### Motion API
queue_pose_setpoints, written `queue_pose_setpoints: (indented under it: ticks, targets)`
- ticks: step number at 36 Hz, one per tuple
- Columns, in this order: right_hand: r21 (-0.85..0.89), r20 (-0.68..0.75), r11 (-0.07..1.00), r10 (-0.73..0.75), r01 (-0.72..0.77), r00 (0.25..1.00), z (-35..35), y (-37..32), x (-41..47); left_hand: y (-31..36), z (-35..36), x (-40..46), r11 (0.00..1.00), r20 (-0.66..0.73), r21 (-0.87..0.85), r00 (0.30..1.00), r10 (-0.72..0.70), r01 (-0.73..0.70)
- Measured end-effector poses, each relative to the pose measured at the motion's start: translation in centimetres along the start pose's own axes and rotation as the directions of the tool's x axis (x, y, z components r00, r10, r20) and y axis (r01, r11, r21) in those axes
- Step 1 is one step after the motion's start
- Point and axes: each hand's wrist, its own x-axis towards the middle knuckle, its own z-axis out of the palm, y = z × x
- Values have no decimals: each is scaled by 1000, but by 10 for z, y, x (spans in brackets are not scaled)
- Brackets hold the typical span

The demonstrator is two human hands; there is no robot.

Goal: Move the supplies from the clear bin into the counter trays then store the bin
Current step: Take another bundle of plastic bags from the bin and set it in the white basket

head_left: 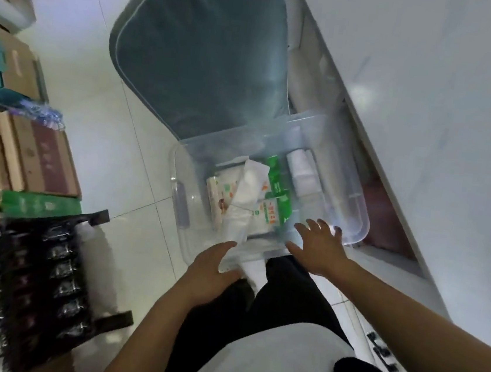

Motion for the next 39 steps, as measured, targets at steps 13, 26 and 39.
queue_pose_setpoints:
  ticks: [13,26,39]
  targets:
    - [-89,-519,992,-120,87,846,76,21,52,-47,28,206,954,-92,101,958,-272,281]
    - [-40,-704,993,-105,109,702,83,24,60,-32,28,327,949,-312,42,906,-285,313]
    - [128,-255,992,51,-18,966,42,12,47,13,-40,246,994,-285,-92,956,-75,51]
